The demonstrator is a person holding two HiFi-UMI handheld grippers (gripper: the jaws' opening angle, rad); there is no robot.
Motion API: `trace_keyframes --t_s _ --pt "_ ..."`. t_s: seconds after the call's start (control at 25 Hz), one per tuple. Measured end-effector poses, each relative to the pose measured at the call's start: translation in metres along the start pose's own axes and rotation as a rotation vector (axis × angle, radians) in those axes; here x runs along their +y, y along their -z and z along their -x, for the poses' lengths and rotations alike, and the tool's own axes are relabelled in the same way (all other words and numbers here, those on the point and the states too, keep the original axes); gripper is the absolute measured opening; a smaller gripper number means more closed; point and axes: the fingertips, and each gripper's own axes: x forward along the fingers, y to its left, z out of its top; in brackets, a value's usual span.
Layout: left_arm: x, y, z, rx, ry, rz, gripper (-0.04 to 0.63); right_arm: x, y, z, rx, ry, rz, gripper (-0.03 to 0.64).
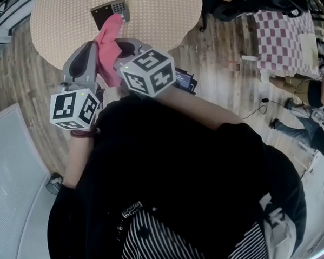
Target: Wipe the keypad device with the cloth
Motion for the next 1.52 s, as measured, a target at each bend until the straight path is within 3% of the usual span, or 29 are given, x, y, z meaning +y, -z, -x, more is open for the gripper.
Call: trace_keyframes --t_s 0.48,0.84,1.2,1.52 --pt "0.009 -0.022 -0.038 0.028 0.045 0.013 -0.001 -0.027 -0.031 -0.014 -0.034 0.005 -0.041 0.064" --pt "0.023 -0.041 -0.092 0.046 0.267 0.014 0.0 -0.07 -0.065 -0.03 -0.112 0.183 -0.078 0.064" --pt "0.081 -0.057 -0.112 0.087 0.52 -0.028 -0.002 -0.074 -0.09 -0.087 -0.159 0.401 -0.139 0.064" --pt "0.136 -0.048 -0.117 0.134 0.64 -0.03 -0.002 -0.071 -0.088 -0.143 -0.157 0.497 -0.173 0.064"
